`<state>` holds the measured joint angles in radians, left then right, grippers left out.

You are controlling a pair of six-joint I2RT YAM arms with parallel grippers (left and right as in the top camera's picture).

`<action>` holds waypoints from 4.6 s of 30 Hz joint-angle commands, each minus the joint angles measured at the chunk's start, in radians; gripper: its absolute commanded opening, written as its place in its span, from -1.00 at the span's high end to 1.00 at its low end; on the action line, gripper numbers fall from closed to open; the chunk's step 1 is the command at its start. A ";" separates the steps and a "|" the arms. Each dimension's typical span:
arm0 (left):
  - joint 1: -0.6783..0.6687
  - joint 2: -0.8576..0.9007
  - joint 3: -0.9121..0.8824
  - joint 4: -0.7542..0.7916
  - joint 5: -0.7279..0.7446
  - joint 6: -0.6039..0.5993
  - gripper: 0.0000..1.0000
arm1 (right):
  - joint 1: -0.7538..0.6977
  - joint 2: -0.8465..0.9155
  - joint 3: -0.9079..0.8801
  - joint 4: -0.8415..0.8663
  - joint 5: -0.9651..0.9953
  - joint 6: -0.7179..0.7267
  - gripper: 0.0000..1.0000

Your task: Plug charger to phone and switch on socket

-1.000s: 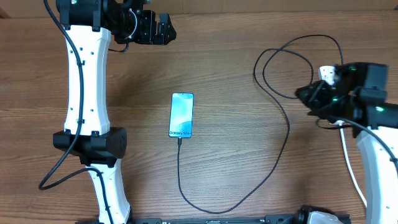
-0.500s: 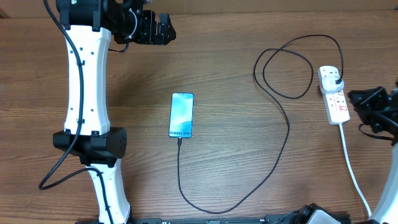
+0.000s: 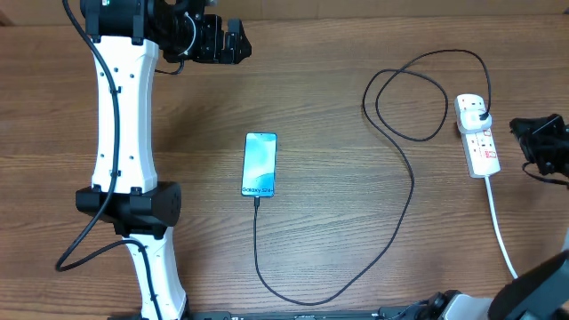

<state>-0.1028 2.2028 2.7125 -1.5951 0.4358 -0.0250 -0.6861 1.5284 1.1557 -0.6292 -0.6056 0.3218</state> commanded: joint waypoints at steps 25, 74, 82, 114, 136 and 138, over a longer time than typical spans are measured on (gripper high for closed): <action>0.005 -0.022 0.019 -0.002 -0.006 0.002 -0.99 | -0.063 0.298 0.024 0.291 -0.085 0.083 0.93; 0.005 -0.022 0.019 -0.002 -0.006 0.002 -1.00 | -0.001 0.566 0.023 0.419 -0.110 0.276 0.93; 0.005 -0.022 0.019 -0.002 -0.006 0.002 -1.00 | 0.007 0.567 0.023 0.367 -0.088 0.250 0.93; 0.005 -0.022 0.019 -0.002 -0.006 0.002 -1.00 | 0.044 0.567 0.022 0.261 -0.057 0.226 0.93; 0.005 -0.022 0.019 -0.002 -0.006 0.002 -1.00 | 0.069 0.567 0.022 0.238 -0.030 0.219 0.93; 0.005 -0.022 0.019 -0.002 -0.006 0.002 -1.00 | 0.071 0.567 0.022 0.237 -0.027 0.219 0.93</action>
<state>-0.1028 2.2028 2.7125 -1.5948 0.4328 -0.0250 -0.6827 2.0579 1.2240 -0.3485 -0.6655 0.5526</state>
